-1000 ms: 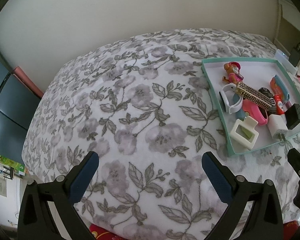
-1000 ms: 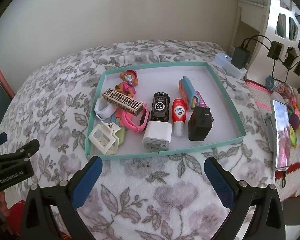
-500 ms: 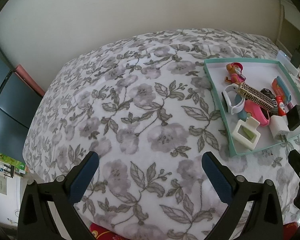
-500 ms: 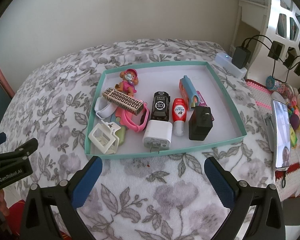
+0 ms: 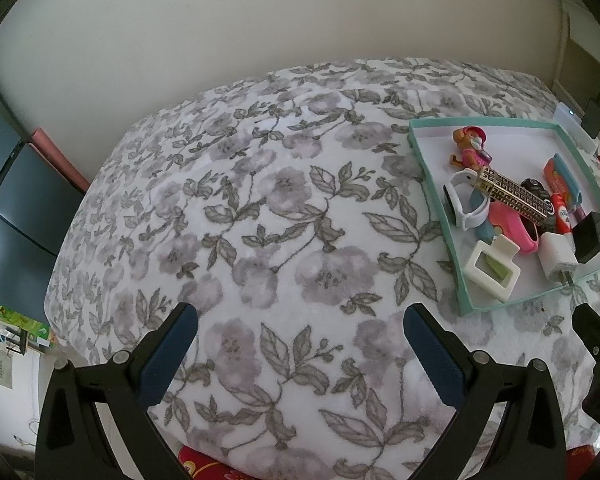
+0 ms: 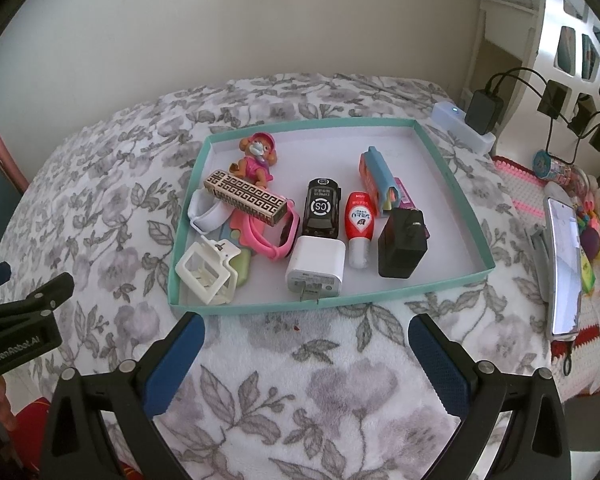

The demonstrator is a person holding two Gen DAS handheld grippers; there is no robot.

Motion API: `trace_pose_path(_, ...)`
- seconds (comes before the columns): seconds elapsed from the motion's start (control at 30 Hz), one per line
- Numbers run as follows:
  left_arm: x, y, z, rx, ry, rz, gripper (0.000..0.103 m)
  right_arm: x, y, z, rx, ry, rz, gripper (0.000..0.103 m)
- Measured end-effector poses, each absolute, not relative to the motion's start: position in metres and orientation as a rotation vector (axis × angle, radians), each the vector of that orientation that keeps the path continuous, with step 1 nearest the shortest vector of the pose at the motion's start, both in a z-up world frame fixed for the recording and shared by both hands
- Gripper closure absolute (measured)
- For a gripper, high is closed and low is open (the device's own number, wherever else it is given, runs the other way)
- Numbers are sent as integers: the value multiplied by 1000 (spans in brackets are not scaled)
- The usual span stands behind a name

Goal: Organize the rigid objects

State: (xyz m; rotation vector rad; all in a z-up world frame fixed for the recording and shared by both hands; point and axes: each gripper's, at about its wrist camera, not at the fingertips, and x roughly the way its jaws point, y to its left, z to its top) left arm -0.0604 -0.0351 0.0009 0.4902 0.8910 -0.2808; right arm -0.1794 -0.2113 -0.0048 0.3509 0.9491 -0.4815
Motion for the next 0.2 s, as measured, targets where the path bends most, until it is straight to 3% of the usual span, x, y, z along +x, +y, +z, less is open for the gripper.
trace_pose_path(0.2, -60, -32, 6, 462, 880, -292, 1, -179, -211, -5, 350, 952, -482, 0)
